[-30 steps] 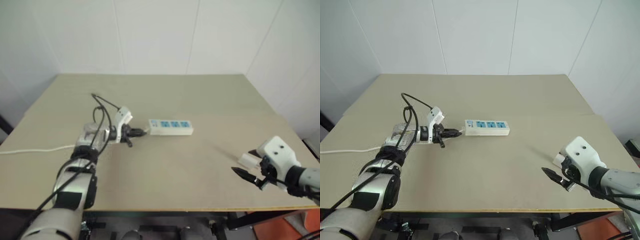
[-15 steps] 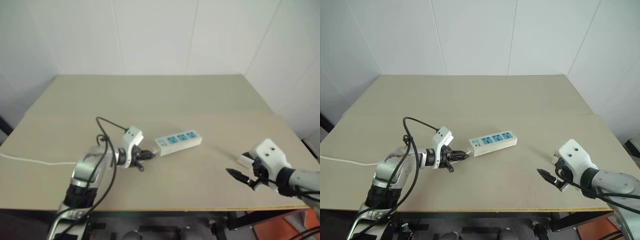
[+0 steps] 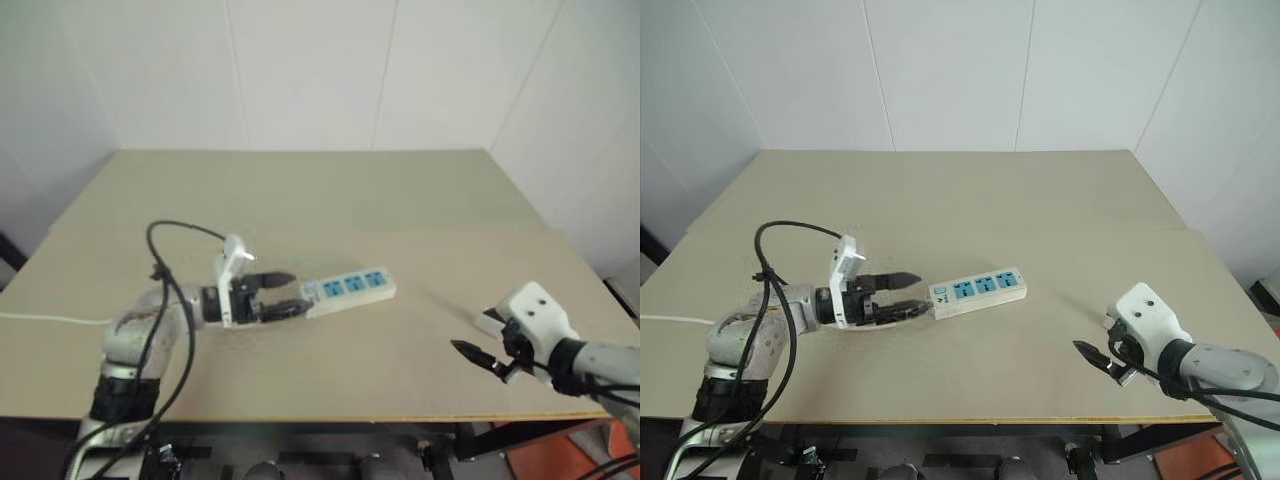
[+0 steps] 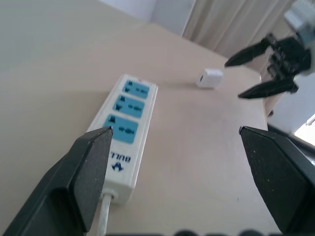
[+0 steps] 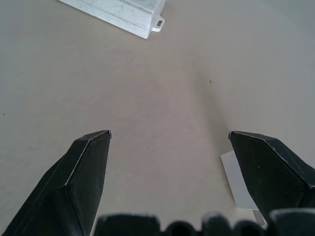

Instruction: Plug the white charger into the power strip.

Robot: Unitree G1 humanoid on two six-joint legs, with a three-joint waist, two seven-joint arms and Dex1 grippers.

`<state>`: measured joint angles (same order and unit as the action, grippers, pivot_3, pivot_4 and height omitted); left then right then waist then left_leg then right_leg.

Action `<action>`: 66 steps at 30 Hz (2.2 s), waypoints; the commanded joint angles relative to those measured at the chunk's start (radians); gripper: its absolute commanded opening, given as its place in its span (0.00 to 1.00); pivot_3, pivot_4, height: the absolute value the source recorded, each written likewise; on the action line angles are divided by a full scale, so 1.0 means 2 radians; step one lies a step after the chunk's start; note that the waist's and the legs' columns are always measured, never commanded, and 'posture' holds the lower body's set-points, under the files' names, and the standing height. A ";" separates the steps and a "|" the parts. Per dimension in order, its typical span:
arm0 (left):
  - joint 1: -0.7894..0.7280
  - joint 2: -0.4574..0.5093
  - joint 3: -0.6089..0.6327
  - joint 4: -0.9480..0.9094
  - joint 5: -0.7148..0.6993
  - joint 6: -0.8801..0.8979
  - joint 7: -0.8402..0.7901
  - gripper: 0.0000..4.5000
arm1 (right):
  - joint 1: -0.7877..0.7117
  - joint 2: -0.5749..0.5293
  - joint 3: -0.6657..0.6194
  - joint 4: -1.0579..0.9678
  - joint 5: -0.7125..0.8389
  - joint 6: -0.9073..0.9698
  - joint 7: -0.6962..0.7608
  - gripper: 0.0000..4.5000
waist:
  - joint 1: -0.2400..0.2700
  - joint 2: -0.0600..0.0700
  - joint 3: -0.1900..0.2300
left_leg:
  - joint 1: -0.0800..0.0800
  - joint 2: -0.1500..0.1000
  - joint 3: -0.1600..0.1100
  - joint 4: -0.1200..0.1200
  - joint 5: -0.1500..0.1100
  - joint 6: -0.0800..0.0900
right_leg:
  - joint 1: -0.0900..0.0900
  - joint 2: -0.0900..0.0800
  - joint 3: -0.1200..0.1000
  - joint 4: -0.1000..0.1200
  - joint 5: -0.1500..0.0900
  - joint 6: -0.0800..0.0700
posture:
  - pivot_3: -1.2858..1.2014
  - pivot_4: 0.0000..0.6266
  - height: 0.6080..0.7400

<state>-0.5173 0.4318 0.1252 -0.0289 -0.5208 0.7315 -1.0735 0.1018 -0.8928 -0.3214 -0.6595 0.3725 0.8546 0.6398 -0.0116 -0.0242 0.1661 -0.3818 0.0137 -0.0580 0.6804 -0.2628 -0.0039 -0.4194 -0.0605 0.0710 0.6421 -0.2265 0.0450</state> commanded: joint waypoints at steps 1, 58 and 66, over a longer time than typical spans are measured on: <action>-0.036 -0.018 0.022 0.090 -0.006 -0.107 -0.028 0.99 | 0.000 0.003 -0.005 -0.015 -0.005 -0.009 -0.007 1.00 | -0.001 0.000 0.000 | 0.000 0.000 0.000 0.000 0.000 0.000 | 0.000 0.000 0.000 0.000 0.000 0.000 | 0.52 0.24 1.00; -0.186 -0.079 -0.047 0.660 0.254 -0.614 -0.093 0.73 | 0.009 0.033 0.033 -0.066 -0.006 0.042 -0.074 1.00 | -0.002 0.000 -0.001 | 0.002 0.000 0.000 0.000 0.000 0.000 | 0.002 0.000 0.000 0.000 0.000 0.000 | 0.52 0.24 1.00; -0.185 -0.082 -0.047 0.651 0.245 -0.626 -0.152 0.73 | -0.023 -0.013 0.001 -0.062 0.025 0.102 -0.044 1.00 | -0.003 0.000 -0.001 | 0.006 0.000 0.000 -0.001 0.000 0.000 | 0.006 0.000 0.000 -0.001 0.000 0.001 | 0.52 0.24 1.00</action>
<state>-0.8928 0.2605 0.0537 1.2759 -0.0494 -0.4975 -1.3292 0.0965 -0.8767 -0.2544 -0.7694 0.3873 0.9853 0.5264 -0.0183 -0.0247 0.1640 -0.3703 0.0137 -0.0585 0.6784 -0.2632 -0.0034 -0.4068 -0.0599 0.0707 0.6393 -0.2273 0.0464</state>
